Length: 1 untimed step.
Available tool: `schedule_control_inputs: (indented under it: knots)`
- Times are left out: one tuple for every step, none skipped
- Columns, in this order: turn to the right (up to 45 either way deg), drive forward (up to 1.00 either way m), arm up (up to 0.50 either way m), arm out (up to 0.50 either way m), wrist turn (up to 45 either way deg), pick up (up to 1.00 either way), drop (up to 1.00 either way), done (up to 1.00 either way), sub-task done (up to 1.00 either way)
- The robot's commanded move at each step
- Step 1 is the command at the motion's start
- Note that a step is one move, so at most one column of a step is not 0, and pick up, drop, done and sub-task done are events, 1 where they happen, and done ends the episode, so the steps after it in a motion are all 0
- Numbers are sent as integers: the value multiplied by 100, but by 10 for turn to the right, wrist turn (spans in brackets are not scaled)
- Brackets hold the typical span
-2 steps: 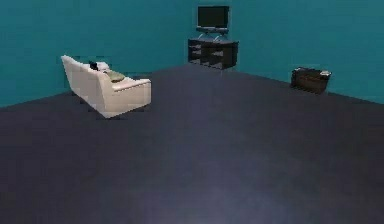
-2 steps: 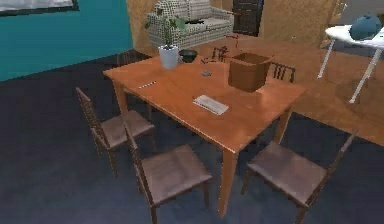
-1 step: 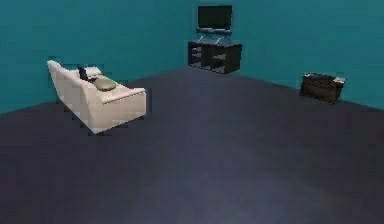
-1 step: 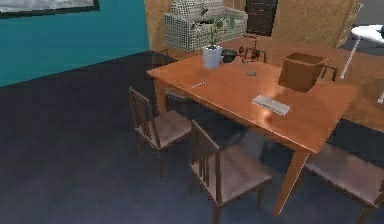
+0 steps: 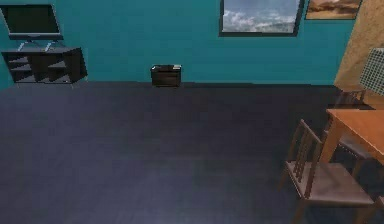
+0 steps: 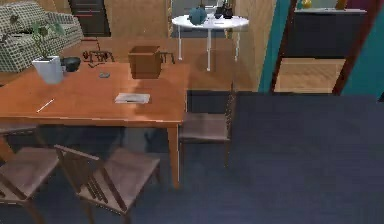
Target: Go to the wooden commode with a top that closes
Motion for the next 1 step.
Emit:
schedule_control_inputs:
  knots:
    - [0,65,0,0,0,0,0,0,0]
